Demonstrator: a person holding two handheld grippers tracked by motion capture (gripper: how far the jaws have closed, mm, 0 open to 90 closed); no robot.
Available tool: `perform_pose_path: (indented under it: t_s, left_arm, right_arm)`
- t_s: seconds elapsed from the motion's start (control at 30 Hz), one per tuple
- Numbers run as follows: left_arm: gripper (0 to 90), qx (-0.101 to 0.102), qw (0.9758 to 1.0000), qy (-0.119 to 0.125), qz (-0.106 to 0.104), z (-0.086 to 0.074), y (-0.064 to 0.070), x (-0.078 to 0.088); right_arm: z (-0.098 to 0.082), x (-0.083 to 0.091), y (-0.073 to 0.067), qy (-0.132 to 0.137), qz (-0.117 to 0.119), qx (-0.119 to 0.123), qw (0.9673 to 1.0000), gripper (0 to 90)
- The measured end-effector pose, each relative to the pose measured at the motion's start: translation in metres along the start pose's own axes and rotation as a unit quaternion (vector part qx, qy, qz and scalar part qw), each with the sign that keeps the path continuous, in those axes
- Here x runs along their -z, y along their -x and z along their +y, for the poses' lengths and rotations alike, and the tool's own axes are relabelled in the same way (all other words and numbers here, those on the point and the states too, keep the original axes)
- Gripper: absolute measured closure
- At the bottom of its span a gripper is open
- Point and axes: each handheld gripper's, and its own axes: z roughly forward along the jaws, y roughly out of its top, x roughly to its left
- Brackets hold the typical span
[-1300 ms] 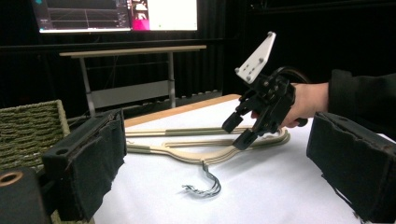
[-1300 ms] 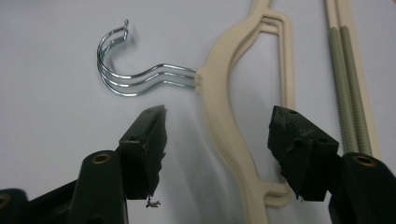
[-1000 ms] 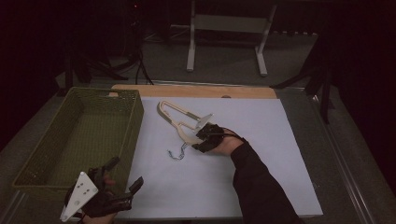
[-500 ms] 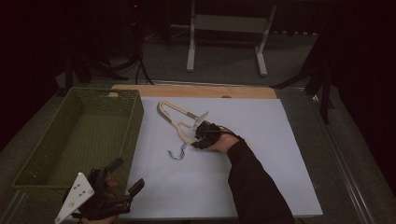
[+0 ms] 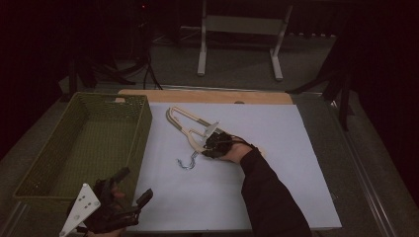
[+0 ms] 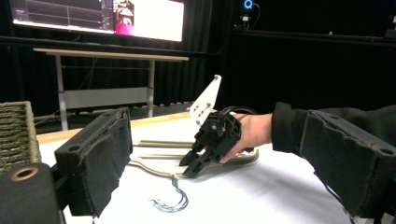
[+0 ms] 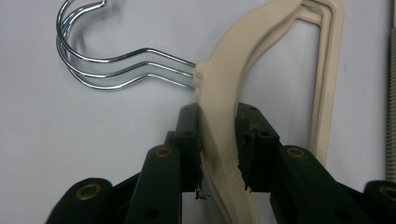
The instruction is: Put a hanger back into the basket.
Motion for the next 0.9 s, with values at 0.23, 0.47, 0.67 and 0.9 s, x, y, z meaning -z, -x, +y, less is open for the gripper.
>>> perform_pose_path:
  t_s: [0.23,0.47,0.67,0.9]
  left_arm:
    - [10.1,-0.003,1.0000,-0.003,0.002,-0.001,0.000,-0.001]
    - [10.1,-0.008,0.9999,-0.006,0.002,-0.002,0.001,-0.002]
    - [10.1,-0.006,1.0000,-0.004,0.003,-0.002,0.000,-0.002]
    - [10.1,-0.007,0.9999,-0.005,0.006,-0.003,-0.001,-0.002]
  right_arm:
    - [0.000,0.010,-0.001,0.014,0.014,0.009,0.9998,72.8]
    - [0.000,0.024,-0.001,0.036,0.027,0.007,0.9989,73.3]
    - [-0.002,0.019,-0.001,0.010,0.039,0.009,0.9992,72.5]
    - [-0.005,0.009,0.000,0.007,0.046,0.001,0.9989,72.4]
